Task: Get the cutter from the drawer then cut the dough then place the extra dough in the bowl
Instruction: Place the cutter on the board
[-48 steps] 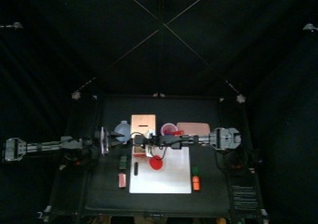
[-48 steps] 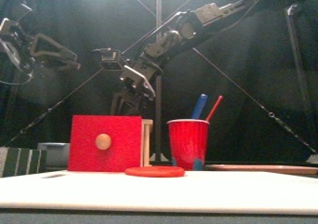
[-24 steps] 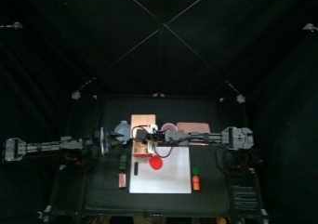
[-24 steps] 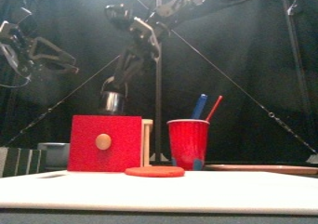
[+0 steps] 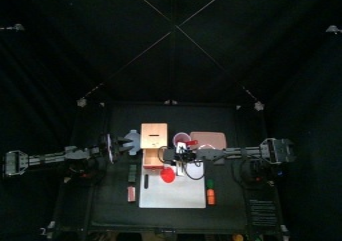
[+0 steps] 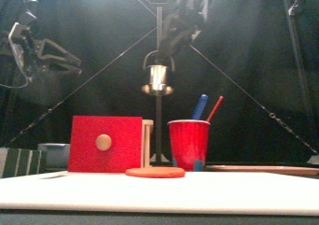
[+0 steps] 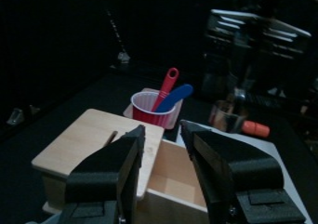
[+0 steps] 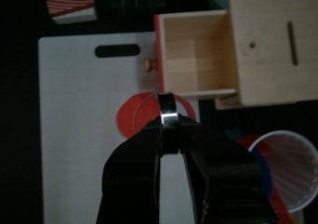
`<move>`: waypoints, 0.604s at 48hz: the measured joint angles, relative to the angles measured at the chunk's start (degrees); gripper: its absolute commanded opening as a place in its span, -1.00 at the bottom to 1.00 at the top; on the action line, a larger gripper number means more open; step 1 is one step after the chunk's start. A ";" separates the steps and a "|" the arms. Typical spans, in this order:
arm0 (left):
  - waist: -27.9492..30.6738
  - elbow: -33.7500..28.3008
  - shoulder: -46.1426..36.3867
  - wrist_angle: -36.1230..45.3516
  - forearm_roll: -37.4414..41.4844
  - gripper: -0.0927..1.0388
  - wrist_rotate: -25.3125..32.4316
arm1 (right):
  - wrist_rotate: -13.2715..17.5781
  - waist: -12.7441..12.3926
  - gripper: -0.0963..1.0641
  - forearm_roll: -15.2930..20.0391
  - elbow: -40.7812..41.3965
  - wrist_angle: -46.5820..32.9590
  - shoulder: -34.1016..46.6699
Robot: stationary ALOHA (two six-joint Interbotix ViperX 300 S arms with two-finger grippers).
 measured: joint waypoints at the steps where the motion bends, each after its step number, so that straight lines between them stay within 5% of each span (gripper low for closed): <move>1: 0.09 -0.09 0.00 0.00 -0.09 0.52 0.00 | 0.62 0.35 0.04 -0.09 0.88 0.00 -0.62; 17: 0.97 -1.93 0.26 0.00 -0.88 0.52 0.00 | 12.13 4.83 0.04 -6.77 18.54 -0.70 -9.93; 29: 3.60 -3.60 2.20 0.18 -3.34 0.53 0.00 | 17.67 7.47 0.05 -11.34 27.25 -4.75 -10.11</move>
